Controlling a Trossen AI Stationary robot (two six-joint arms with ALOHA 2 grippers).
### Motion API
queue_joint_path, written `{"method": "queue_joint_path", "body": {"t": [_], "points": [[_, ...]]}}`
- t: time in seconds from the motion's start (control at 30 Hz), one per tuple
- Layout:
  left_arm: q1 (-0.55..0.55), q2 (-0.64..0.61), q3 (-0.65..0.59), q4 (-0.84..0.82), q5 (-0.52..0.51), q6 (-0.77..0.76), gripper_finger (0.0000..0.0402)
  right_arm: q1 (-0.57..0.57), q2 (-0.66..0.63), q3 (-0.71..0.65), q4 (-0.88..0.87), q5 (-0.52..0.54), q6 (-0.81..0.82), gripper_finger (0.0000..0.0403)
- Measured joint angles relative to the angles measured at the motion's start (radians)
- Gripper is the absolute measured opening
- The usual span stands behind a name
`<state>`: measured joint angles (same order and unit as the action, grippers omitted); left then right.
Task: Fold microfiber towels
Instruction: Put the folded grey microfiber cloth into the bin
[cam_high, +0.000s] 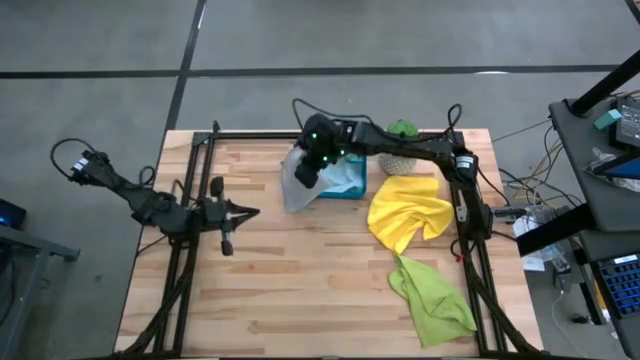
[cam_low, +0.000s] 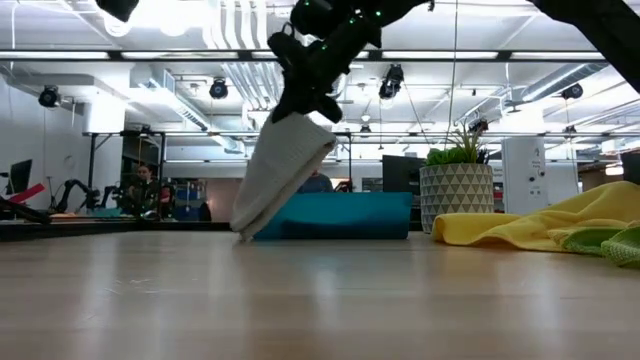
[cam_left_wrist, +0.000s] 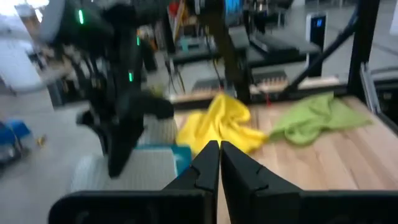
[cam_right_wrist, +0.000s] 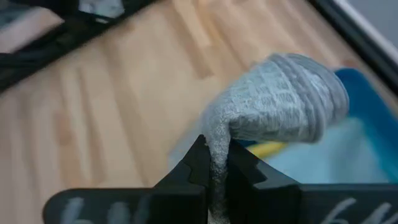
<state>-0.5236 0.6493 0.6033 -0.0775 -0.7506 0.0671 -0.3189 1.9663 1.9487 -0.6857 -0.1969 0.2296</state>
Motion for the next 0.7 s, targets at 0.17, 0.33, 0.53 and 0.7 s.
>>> {"method": "queue_joint_path", "body": {"t": [0.17, 0.33, 0.53, 0.7], "points": [[0.0, -0.021, -0.003, 0.077, 0.0, 0.077, 0.0001, -0.037, 0.0, 0.067, -0.137, 0.068, -0.014, 0.0013], [0.0, -0.005, -0.032, 0.067, 0.0, 0.09, 0.0001, -0.071, 0.0, 0.106, -0.234, 0.124, -0.013, 0.0013], [0.0, 0.032, -0.027, 0.068, -0.08, 0.15, 0.0001, -0.108, 0.0, 0.076, -0.267, 0.228, 0.014, 0.0013], [0.0, 0.043, -0.027, 0.068, -0.097, 0.151, 0.0001, -0.112, 0.0, 0.009, -0.276, 0.295, 0.061, 0.0013]]}}
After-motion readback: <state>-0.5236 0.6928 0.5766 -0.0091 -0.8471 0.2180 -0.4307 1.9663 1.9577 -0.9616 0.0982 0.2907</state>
